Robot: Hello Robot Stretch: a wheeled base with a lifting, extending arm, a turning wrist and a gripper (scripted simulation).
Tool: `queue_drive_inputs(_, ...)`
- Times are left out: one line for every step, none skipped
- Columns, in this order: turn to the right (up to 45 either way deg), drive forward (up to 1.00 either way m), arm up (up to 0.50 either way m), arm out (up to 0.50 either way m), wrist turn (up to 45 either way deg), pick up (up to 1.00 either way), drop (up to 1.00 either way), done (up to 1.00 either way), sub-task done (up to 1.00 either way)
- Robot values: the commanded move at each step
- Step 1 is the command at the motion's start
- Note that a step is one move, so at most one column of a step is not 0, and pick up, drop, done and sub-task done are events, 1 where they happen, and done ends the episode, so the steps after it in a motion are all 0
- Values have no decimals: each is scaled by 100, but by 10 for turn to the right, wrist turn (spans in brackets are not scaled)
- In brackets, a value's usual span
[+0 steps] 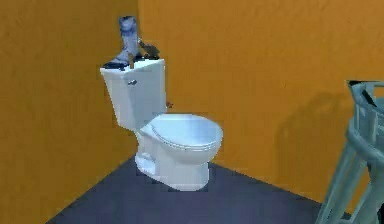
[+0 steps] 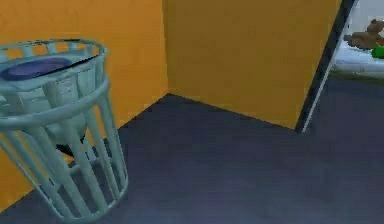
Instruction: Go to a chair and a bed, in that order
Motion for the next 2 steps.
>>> queue_drive_inputs(450, 0, 0, 0, 0, 0, 0, 0, 0)
queue_drive_inputs(450, 0, 0, 0, 0, 0, 0, 0, 0)
